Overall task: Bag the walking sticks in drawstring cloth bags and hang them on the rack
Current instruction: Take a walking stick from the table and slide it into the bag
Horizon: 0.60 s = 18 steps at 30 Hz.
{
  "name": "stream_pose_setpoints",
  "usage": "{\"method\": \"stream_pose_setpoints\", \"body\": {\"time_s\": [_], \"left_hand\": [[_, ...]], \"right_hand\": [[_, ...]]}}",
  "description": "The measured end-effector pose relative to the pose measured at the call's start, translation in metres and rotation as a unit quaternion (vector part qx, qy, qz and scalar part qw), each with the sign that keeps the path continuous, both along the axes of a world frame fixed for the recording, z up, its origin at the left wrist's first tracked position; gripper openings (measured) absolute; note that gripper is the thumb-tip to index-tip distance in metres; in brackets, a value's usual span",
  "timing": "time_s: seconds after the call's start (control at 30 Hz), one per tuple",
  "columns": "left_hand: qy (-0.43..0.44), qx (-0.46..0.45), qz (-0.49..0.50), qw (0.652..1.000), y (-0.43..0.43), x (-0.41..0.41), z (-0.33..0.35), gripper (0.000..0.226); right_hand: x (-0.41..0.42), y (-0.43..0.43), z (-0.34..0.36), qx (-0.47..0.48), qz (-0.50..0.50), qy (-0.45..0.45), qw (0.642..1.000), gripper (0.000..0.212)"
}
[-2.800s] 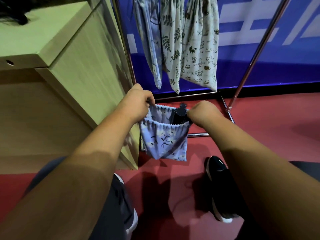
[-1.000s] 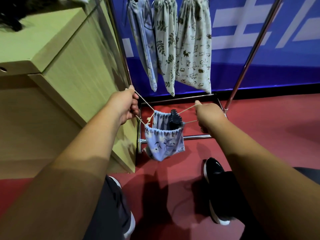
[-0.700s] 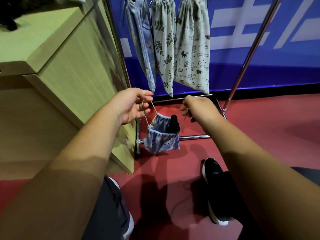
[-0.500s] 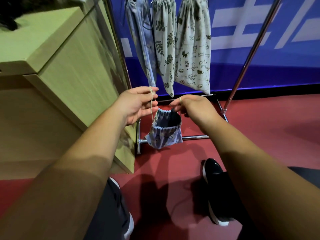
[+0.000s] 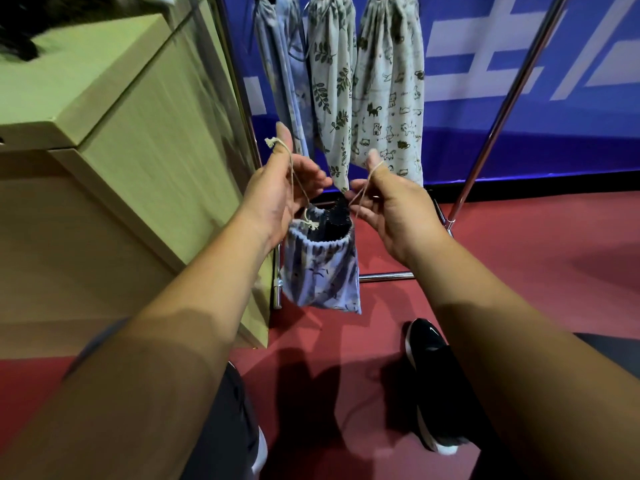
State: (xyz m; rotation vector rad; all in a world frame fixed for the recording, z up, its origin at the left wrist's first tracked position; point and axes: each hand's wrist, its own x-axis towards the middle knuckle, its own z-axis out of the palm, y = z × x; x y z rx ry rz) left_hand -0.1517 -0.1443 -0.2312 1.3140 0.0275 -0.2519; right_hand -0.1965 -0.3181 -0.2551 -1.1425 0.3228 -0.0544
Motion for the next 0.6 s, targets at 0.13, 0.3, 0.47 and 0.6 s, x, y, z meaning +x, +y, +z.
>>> {"method": "stream_pose_setpoints", "body": {"time_s": [0.13, 0.3, 0.47, 0.6], "left_hand": [[0.023, -0.030, 0.004, 0.999, -0.003, -0.007, 0.009, 0.076], [0.059, -0.061, -0.052, 0.995, 0.006, -0.006, 0.013, 0.089], [0.059, -0.025, -0.050, 0.997, 0.014, -0.002, 0.011, 0.090], [0.069, -0.004, -0.010, 0.998, 0.017, -0.001, 0.015, 0.085]], "right_hand": [[0.002, 0.005, 0.007, 0.073, -0.047, 0.023, 0.996, 0.041], [0.003, -0.001, 0.008, 0.177, -0.070, 0.020, 0.981, 0.045], [0.003, -0.005, 0.006, 0.204, -0.063, 0.022, 0.977, 0.049], [0.001, -0.009, -0.001, 0.189, -0.079, 0.068, 0.976, 0.046]]}}
